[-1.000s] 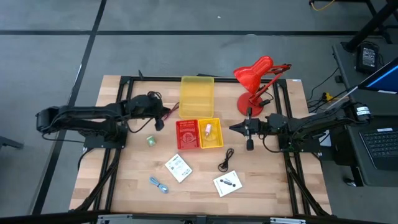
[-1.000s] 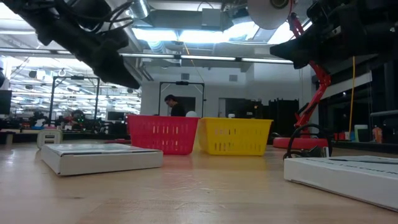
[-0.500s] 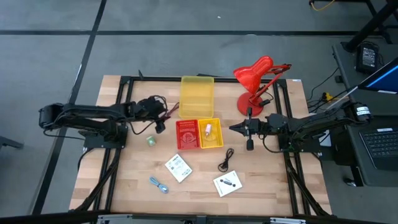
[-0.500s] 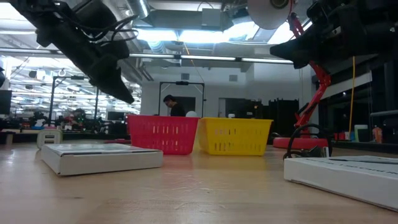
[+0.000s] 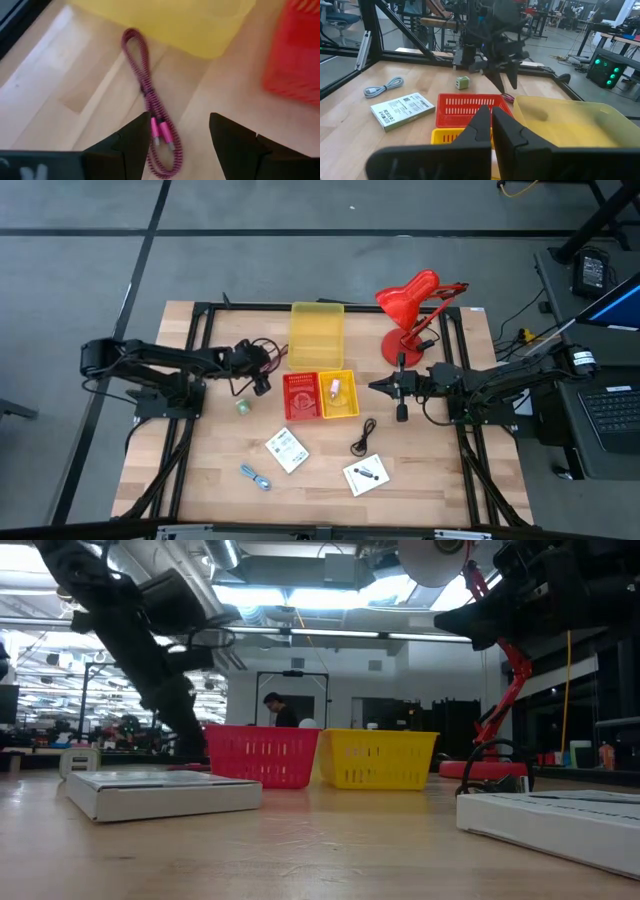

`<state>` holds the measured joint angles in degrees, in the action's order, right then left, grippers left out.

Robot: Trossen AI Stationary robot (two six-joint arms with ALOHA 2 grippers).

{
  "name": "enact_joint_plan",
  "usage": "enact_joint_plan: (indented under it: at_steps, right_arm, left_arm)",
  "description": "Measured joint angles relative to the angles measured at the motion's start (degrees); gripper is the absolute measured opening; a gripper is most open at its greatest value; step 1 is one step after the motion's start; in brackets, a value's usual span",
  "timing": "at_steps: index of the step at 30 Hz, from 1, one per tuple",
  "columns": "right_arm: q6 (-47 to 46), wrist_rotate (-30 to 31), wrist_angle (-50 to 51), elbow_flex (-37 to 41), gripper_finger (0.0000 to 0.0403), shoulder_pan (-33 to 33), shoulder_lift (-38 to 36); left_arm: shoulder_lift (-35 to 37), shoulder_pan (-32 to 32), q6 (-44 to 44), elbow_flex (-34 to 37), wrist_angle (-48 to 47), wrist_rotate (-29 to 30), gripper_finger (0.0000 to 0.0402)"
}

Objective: Pick and place items into bin
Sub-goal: Put the pink cable wire into the top yellow bin

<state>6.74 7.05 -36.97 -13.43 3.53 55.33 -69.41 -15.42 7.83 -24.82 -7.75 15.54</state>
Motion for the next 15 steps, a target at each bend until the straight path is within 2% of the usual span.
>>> enact_joint_plan:
  at_steps: [15]
  right_arm:
    - [0.0,0.0,0.0,0.0,0.0,0.0,0.0]
  left_arm:
    - [-8.7,-0.2,3.7,-0.1,1.2,0.5,0.0191]
